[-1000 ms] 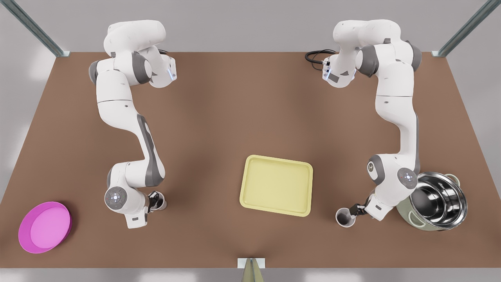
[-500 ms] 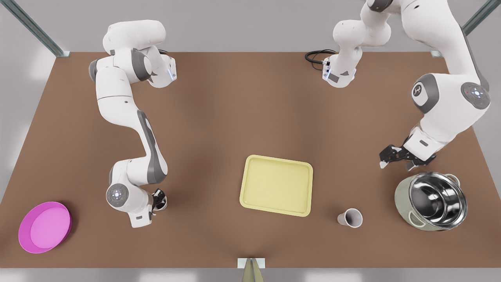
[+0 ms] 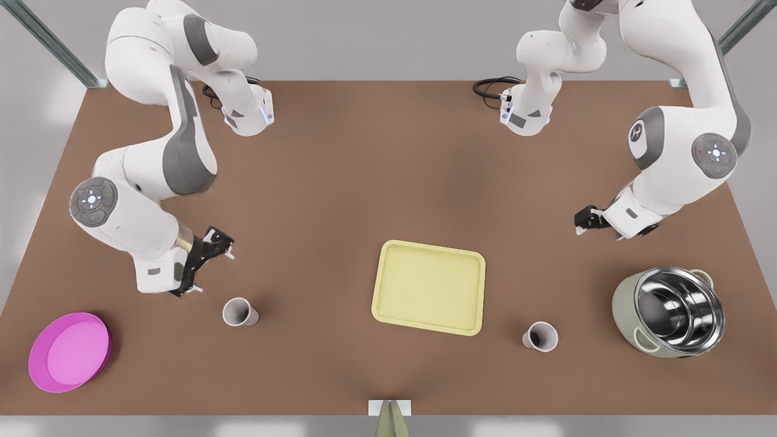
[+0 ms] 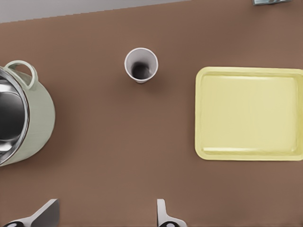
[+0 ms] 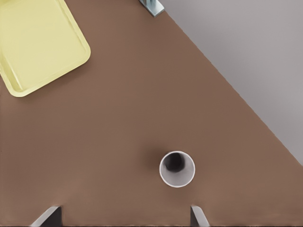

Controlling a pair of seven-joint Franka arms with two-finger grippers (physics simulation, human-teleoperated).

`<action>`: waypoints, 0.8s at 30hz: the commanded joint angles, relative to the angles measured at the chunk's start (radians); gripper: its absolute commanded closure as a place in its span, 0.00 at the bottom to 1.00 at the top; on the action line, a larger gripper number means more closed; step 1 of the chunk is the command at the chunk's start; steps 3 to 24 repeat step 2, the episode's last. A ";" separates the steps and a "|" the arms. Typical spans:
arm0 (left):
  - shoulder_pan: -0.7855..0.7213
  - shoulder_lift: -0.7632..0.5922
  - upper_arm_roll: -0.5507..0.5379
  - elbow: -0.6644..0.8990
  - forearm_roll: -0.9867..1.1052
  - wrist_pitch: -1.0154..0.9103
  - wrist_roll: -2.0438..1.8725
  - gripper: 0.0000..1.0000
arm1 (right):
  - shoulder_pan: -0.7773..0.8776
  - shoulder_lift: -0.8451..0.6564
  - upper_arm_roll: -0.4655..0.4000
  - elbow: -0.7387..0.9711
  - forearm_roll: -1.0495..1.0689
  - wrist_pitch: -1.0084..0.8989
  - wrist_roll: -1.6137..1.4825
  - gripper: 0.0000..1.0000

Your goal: Use the left arm to pick up the white IKEA cup from the tray and place it on the middle-left position; use the right arm to pick up the white IKEA cup from the tray and place it on the middle-right position

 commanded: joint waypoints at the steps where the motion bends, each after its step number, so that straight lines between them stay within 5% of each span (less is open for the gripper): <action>1: 0.004 0.000 0.000 0.001 0.000 -0.013 0.007 0.00 | 0.000 -0.011 -0.001 0.000 -0.032 -0.202 0.562 0.00; 24: 0.004 0.000 0.000 0.001 0.000 -0.013 0.005 0.00 | 0.000 -0.011 -0.006 0.000 -0.033 -0.202 0.563 0.00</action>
